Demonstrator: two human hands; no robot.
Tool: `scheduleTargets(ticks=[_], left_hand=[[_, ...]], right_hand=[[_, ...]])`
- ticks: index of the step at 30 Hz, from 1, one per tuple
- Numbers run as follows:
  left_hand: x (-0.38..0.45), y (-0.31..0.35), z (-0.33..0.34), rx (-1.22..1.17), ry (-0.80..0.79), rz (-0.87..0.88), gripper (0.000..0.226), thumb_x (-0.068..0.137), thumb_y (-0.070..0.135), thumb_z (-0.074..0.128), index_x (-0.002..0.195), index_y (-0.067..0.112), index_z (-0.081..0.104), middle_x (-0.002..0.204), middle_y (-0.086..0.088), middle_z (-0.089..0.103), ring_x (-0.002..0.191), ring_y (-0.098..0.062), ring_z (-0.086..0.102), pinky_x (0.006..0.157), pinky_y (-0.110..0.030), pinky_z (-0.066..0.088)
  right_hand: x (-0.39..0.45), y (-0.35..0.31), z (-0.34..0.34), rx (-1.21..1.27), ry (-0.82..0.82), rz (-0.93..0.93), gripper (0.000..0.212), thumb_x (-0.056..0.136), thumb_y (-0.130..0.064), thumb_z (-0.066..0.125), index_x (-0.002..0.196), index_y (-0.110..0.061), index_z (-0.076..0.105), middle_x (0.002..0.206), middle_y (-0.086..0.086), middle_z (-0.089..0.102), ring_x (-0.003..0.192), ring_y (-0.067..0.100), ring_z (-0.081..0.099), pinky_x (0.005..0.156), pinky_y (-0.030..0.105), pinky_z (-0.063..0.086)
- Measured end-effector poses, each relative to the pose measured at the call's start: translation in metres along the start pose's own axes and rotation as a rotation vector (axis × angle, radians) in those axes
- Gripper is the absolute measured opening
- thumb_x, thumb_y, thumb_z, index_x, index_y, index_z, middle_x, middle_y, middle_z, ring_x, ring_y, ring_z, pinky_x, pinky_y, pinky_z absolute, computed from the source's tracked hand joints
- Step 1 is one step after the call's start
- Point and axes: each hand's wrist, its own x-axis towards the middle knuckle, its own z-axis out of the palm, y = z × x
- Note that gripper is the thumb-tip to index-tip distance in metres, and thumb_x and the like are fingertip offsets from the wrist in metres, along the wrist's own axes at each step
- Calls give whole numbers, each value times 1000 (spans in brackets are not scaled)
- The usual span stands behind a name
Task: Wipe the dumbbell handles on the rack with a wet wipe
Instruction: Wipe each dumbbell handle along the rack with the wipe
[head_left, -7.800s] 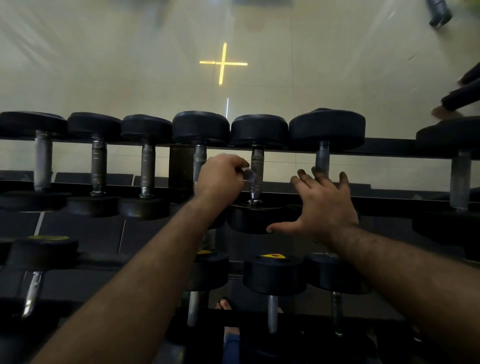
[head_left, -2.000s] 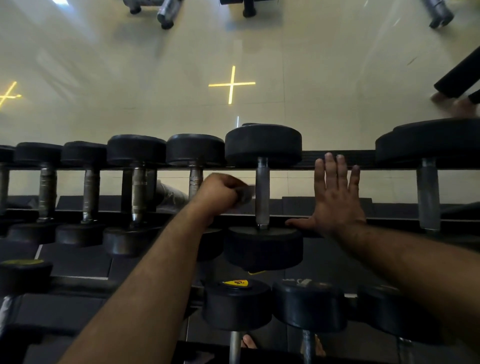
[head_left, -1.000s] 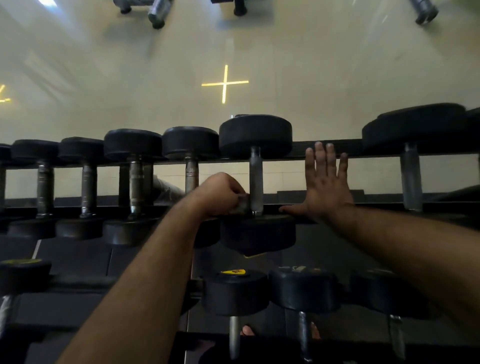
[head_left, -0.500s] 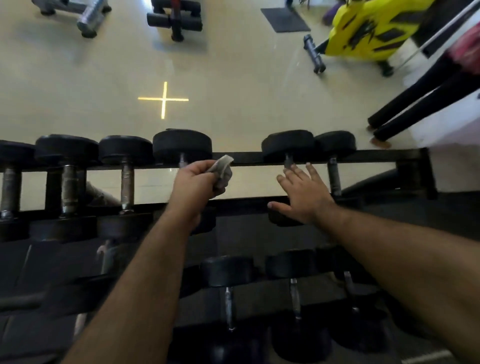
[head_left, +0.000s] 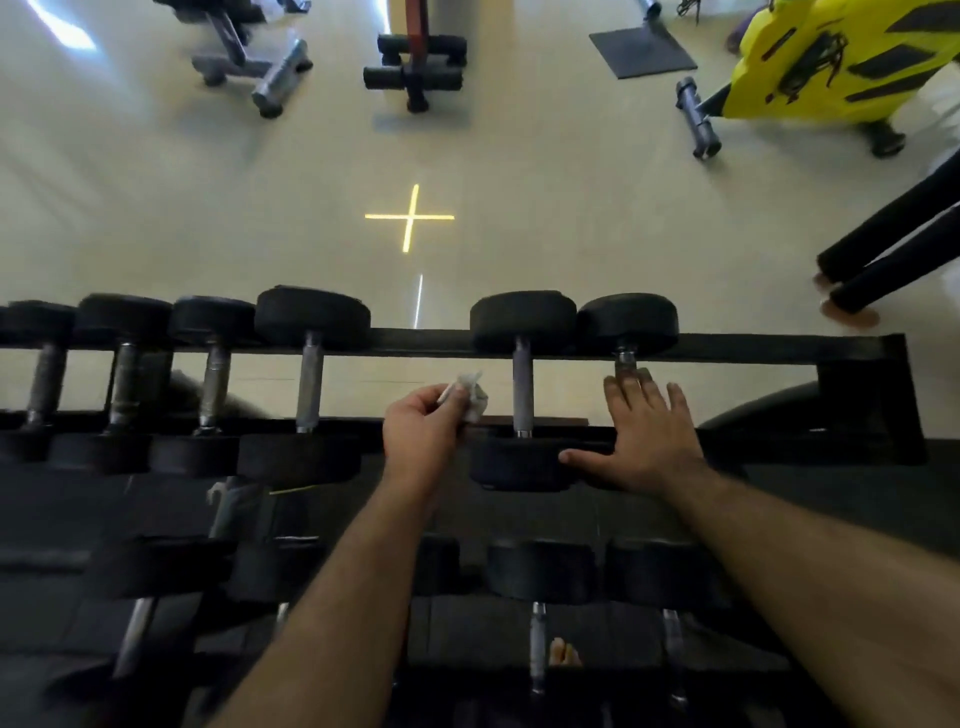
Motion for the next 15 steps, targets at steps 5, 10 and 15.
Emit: scheduleTargets(ticks=[5,10,15], left_hand=[[17,-22,57,257,103,127,16,93,32,80,107,24,81,93,9,79,89,-3,75,85,-36,65],[42,-21,83,585,212,321,16,99,35,71,112,29,80,93,16,75,85,2,69,77,-18,57],[83,-27,94,1106,-7,690,18,96,14,68,110,16,78,99,-4,72,91,-25,64,73,-31,42]], right_hand=[[18,9,23,223,22,57,149,58,-116,8,172,-21,-9,179,9,-18,166,33,-2,133,58,13],[20,7,30,216,32,44,156,52,-119,13,172,-22,-12,178,12,-22,166,35,-2,133,59,12],[20,9,26,202,11,28,163,44,-121,16,171,-24,-12,177,14,-25,166,36,-7,133,60,9]])
